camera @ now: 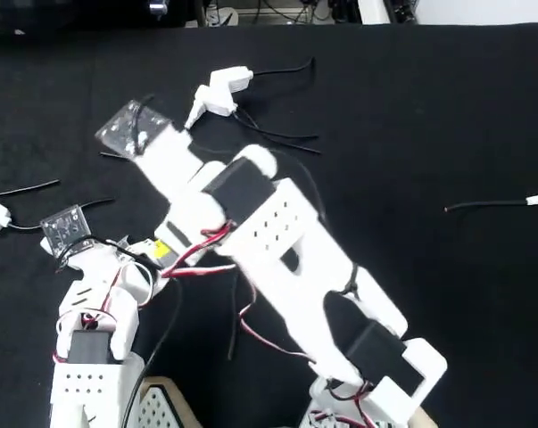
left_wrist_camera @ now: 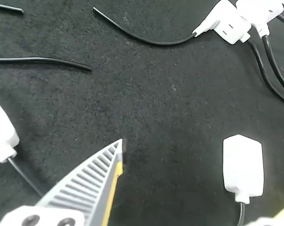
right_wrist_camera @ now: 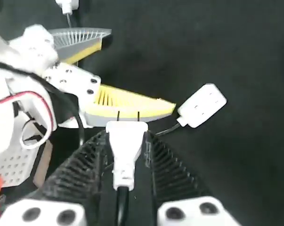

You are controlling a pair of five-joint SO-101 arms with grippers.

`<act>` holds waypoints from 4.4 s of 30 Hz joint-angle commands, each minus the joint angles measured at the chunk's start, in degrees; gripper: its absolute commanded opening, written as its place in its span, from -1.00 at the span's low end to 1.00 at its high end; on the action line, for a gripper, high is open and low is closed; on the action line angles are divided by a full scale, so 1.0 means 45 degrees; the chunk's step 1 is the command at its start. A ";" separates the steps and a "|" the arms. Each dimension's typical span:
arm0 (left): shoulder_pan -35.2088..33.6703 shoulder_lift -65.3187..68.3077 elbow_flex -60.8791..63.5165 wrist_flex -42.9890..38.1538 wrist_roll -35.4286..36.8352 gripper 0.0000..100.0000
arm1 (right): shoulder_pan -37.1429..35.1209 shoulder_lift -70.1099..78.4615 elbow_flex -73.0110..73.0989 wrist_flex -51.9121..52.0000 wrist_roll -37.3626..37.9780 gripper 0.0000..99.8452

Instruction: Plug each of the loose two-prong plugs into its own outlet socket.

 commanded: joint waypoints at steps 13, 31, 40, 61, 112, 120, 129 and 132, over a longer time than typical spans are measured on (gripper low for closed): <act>0.0068 -0.0137 0.0166 -0.0039 -0.0039 0.09 | 0.0860 -0.1143 0.2432 -0.0899 0.0567 -0.97; 0.0127 -0.0137 0.0166 0.0039 -0.0039 0.09 | 0.0821 0.2374 -0.0303 -0.2188 0.0117 -0.97; 0.0107 -0.0137 0.0166 0.0020 -0.0039 0.09 | 0.0547 0.2745 -0.1455 -0.0274 0.0117 -0.97; -0.0029 -0.0137 0.0186 -0.0059 -0.0039 0.09 | 0.4005 -0.3643 0.7883 -0.6525 -0.2637 -0.98; -0.0029 -0.0137 0.0186 0.0000 -0.0039 0.09 | 0.4669 -0.1065 1.3919 -1.6996 -0.4454 -0.98; -0.0029 -0.0137 0.0186 -0.0039 -0.0039 0.09 | 0.4630 -0.0733 1.3626 -1.6938 -0.4591 -0.98; -0.0010 -0.0137 0.0186 -0.0039 -0.0039 0.09 | 0.4103 -0.0654 1.3646 -1.6977 -0.4474 -0.98; -0.0010 -0.0137 0.0186 -0.0039 -0.0039 0.09 | 0.4083 -0.0635 1.3665 -1.6957 -0.4083 -0.98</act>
